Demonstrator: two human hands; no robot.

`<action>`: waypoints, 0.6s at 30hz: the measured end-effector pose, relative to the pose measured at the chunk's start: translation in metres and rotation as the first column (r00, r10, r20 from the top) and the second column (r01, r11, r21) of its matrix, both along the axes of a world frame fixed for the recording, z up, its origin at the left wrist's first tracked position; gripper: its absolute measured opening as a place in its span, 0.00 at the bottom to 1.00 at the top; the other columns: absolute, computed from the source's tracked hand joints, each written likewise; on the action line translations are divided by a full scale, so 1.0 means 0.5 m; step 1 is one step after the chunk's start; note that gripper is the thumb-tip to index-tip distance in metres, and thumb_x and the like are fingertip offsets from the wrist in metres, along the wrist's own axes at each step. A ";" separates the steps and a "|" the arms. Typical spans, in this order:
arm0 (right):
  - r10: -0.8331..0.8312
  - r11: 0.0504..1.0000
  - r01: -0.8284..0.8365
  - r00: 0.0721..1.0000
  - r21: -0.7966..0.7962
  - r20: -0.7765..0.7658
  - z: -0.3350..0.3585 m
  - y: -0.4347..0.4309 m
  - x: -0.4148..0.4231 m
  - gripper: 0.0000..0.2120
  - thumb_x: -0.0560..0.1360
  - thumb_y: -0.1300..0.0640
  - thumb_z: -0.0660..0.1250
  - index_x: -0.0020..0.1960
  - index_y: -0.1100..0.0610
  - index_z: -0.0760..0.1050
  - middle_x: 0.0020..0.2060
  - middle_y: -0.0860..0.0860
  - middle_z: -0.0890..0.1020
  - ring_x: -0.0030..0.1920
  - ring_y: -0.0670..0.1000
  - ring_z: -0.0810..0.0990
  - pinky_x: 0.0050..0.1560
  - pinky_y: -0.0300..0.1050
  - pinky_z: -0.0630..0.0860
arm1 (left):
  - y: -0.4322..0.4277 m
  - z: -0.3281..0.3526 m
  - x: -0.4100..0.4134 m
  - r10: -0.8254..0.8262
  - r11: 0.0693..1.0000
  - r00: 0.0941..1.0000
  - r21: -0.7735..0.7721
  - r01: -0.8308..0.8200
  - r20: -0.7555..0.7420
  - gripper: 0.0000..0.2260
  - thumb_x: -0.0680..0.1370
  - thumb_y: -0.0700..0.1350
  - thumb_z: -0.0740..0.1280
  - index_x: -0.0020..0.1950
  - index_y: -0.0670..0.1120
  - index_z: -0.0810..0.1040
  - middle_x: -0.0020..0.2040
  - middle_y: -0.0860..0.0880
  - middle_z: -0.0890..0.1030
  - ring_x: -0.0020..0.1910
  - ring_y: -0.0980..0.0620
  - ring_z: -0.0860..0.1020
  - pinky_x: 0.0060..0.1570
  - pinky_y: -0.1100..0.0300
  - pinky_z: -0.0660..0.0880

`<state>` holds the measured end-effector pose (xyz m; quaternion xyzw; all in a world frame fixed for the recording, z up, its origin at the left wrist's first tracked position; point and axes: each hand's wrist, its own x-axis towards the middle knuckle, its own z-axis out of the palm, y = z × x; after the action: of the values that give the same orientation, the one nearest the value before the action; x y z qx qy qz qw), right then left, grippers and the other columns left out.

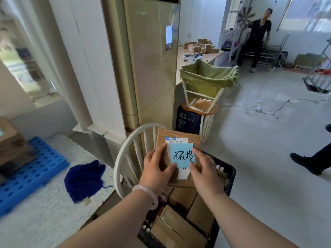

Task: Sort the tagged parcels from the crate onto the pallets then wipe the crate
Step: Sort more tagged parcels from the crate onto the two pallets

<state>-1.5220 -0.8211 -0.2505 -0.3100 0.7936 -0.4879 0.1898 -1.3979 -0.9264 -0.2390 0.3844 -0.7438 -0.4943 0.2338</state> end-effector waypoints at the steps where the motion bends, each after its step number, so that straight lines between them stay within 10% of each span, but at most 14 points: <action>1: 0.052 0.999 -0.053 0.999 0.012 0.004 0.000 -0.009 0.010 0.20 0.81 0.52 0.62 0.70 0.36 0.65 0.64 0.45 0.64 0.55 0.41 0.73 0.34 0.29 0.76 | -0.001 0.000 0.021 0.018 1.000 1.000 -0.005 -0.018 0.015 0.29 0.78 0.51 0.69 0.73 0.67 0.60 0.75 0.54 0.57 0.62 0.56 0.65 0.39 0.75 0.75; 5: 0.266 0.964 -0.266 0.964 -0.007 -0.013 -0.004 -0.056 0.072 0.22 0.82 0.53 0.60 0.71 0.33 0.62 0.68 0.46 0.63 0.65 0.46 0.70 0.57 0.45 0.79 | -0.003 -0.001 0.122 0.113 0.993 0.991 -0.040 -0.110 0.078 0.28 0.79 0.53 0.68 0.71 0.73 0.58 0.76 0.55 0.54 0.67 0.53 0.65 0.59 0.59 0.77; 8: 0.403 0.915 -0.403 0.915 -0.013 0.002 -0.001 -0.096 0.139 0.24 0.82 0.53 0.59 0.72 0.33 0.60 0.70 0.45 0.61 0.68 0.46 0.66 0.68 0.51 0.71 | -0.010 0.007 0.205 0.216 0.976 0.972 -0.040 -0.214 0.088 0.27 0.79 0.53 0.67 0.73 0.70 0.59 0.75 0.55 0.54 0.65 0.57 0.62 0.52 0.70 0.73; 15: 0.589 0.807 -0.586 0.808 0.077 -0.030 0.026 -0.176 0.293 0.27 0.83 0.50 0.57 0.75 0.32 0.51 0.69 0.46 0.62 0.65 0.47 0.67 0.55 0.40 0.72 | -0.042 0.020 0.389 0.382 0.924 0.922 -0.043 -0.380 0.066 0.26 0.77 0.54 0.70 0.67 0.74 0.60 0.74 0.54 0.58 0.71 0.51 0.64 0.69 0.50 0.70; 18: 0.623 0.782 -0.615 0.778 0.103 -0.080 0.031 -0.220 0.375 0.27 0.82 0.48 0.57 0.75 0.31 0.50 0.67 0.45 0.64 0.63 0.46 0.68 0.59 0.46 0.75 | -0.059 0.022 0.474 0.451 0.893 0.893 -0.029 -0.450 0.018 0.26 0.78 0.52 0.69 0.69 0.71 0.62 0.73 0.53 0.59 0.68 0.53 0.65 0.63 0.60 0.73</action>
<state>-1.3343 -0.9311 -0.2349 -0.5727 0.6738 -0.3521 0.3067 -1.1611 -0.9561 -0.2278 0.5492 -0.6433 -0.4130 0.3376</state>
